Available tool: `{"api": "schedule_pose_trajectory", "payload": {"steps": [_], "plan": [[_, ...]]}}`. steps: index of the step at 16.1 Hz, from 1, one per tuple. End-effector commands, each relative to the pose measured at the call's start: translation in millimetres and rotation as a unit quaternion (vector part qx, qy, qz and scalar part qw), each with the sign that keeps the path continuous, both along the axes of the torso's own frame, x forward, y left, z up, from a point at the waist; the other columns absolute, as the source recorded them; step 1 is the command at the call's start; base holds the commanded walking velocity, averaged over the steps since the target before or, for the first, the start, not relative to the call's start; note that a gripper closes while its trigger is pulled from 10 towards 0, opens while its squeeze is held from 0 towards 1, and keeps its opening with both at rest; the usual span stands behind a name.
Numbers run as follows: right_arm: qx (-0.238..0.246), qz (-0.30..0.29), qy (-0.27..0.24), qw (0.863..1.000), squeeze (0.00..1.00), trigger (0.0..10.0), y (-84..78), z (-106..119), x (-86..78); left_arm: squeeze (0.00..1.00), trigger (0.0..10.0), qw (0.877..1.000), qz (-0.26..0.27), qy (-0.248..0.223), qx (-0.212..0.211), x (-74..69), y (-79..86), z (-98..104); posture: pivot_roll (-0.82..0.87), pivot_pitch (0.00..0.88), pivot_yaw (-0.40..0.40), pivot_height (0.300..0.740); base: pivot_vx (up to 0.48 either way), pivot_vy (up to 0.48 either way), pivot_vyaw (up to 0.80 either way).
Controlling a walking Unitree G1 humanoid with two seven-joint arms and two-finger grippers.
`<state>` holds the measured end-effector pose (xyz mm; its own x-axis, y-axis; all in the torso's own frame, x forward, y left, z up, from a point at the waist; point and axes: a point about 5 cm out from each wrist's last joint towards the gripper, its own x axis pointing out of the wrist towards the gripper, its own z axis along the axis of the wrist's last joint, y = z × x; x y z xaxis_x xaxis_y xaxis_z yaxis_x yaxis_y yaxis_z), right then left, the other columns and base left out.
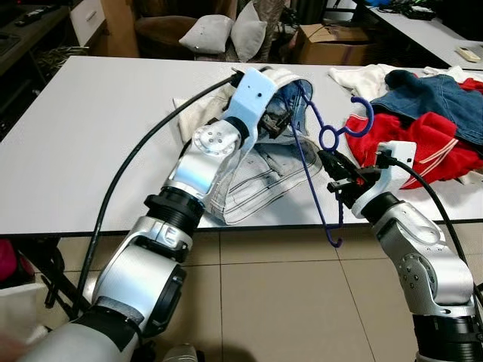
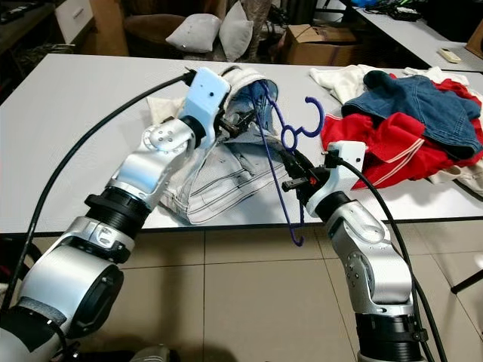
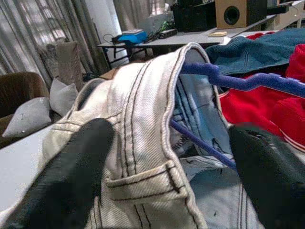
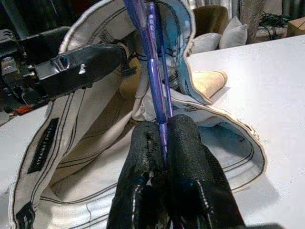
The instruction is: Hang hanger
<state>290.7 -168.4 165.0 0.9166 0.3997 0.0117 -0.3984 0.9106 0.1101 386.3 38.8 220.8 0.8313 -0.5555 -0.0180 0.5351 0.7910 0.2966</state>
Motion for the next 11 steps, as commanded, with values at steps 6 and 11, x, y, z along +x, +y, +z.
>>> {"api": "schedule_pose_trajectory", "payload": {"steps": [6, 11], "plan": [[0.001, 0.017, -0.006, 1.0, 0.0, 10.0, 4.2, 4.3, -3.0, 0.0, 0.0, 1.0, -0.006, -0.012, -0.006, 1.4, -7.6, 7.1, -0.03, 0.0, -0.043, 0.74, 0.0, 0.0, 0.0], [0.002, 0.015, -0.005, 1.0, 0.0, 10.0, 4.1, 4.5, -3.4, 0.0, 0.0, 1.0, -0.005, -0.009, -0.014, 2.4, -7.3, 7.1, -0.04, 0.0, -0.04, 0.74, 0.0, 0.0, 0.0]]}}
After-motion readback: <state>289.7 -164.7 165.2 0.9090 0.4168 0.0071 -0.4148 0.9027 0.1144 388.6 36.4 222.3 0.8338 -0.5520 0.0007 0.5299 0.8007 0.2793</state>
